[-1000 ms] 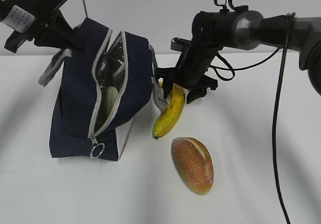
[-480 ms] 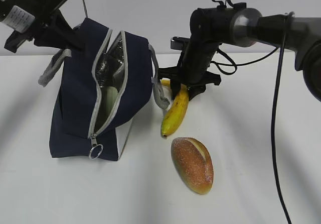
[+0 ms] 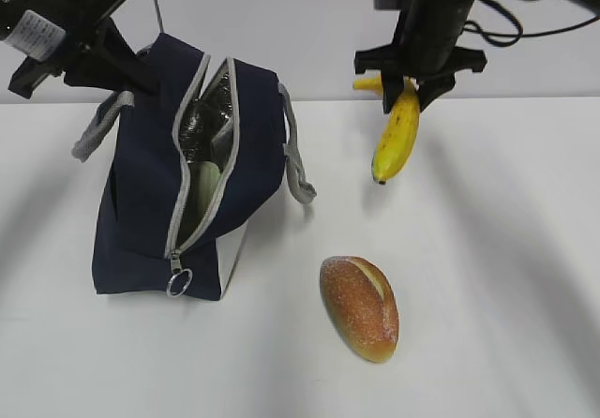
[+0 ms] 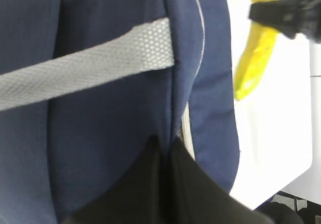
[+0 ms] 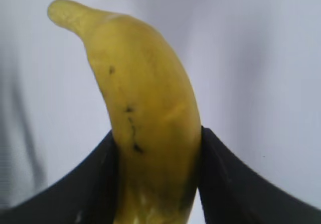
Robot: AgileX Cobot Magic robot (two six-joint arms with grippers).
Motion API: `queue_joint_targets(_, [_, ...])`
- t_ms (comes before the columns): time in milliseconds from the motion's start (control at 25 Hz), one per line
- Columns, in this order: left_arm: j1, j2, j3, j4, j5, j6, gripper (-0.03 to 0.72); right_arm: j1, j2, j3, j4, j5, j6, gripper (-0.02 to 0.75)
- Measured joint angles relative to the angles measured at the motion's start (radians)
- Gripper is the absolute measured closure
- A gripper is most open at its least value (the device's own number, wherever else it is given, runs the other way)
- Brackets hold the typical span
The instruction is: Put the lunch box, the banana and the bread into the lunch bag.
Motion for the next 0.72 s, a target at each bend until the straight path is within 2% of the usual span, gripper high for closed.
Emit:
queue_joint_targets(80, [0.000, 0.000, 0.000, -0.005, 0.000, 0.000, 0.691, -0.002, -0.058, 0.000, 0.062, 0.002, -0.049, 0.415])
queue_joint_targets(320, [0.000, 0.000, 0.000, -0.019, 0.000, 0.000, 0.691, 0.002, -0.185, -0.002, 0.392, 0.017, -0.163, 0.415])
queue_joint_targets(440, [0.000, 0.000, 0.000, -0.035, 0.001, 0.000, 0.691, 0.011, -0.194, -0.002, 0.521, 0.019, -0.189, 0.415])
queue_joint_targets(720, [0.000, 0.000, 0.000, -0.040, 0.001, 0.000, 0.691, 0.113, -0.163, -0.002, 0.555, 0.019, -0.197, 0.415])
